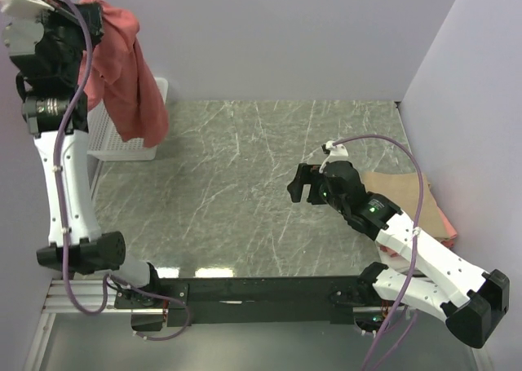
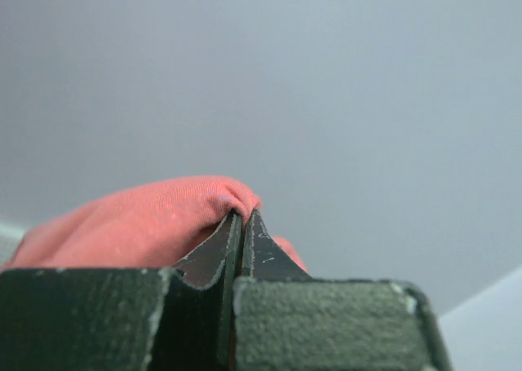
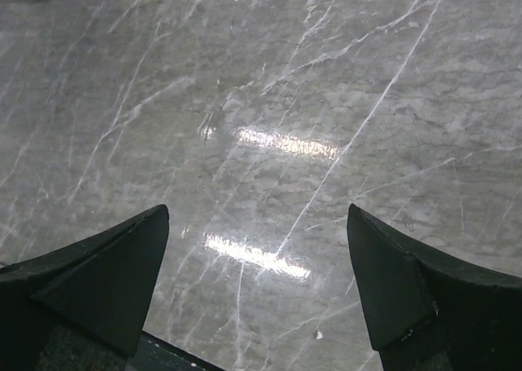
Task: Fold and stack the t-shirts
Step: Grab the tshirt from the pile, then move the tshirt to the center of the board
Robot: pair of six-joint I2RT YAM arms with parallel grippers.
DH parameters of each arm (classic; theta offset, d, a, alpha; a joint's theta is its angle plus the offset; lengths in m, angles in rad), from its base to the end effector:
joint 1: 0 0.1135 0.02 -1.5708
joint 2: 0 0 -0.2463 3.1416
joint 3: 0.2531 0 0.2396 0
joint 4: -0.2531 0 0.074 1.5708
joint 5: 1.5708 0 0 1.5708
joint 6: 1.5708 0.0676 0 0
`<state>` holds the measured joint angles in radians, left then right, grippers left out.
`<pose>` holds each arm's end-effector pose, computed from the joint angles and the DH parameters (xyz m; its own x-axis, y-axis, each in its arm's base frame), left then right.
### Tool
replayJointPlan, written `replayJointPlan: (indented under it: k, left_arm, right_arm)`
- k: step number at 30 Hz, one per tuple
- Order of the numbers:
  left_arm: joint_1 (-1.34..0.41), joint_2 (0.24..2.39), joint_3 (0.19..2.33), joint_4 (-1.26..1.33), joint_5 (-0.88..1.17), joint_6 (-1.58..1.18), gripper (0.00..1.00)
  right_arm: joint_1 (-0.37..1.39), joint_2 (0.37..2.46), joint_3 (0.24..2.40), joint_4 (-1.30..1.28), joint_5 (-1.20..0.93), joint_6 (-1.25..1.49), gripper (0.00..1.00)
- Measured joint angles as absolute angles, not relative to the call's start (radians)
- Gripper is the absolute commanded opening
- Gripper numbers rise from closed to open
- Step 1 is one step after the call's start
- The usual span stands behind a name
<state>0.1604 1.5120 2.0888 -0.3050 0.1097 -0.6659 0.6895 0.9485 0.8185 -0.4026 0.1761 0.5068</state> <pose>0.3005 0.0411 0.5741 0.2422 -0.5829 -0.7757 0.1208 0.8113 -0.5720 0.1891 0.1406 0.2717 -0.5900 0.1329 -0.7964 -0.2556 0.9049 0.3404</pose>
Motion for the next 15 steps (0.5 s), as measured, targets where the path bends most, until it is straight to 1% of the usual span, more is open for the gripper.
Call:
replayJointPlan:
  k: [8,12,15]
  left_arm:
    - [0.149,1.334,2.016,-0.186,0.189,-0.685,0.0]
    - [0.134,1.282,1.956,-0.13,0.231,-0.72,0.0]
    - [0.079,1.272,1.904,-0.109,0.239,-0.728,0.0]
  right_arm:
    - [0.69,0.947,0.819,-0.401,0.172,0.506,0.96]
    - [0.69,0.947,0.819,-0.4,0.168,0.506,0.96]
    - [0.69,0.947,0.819,-0.395,0.16,0.507,0.96]
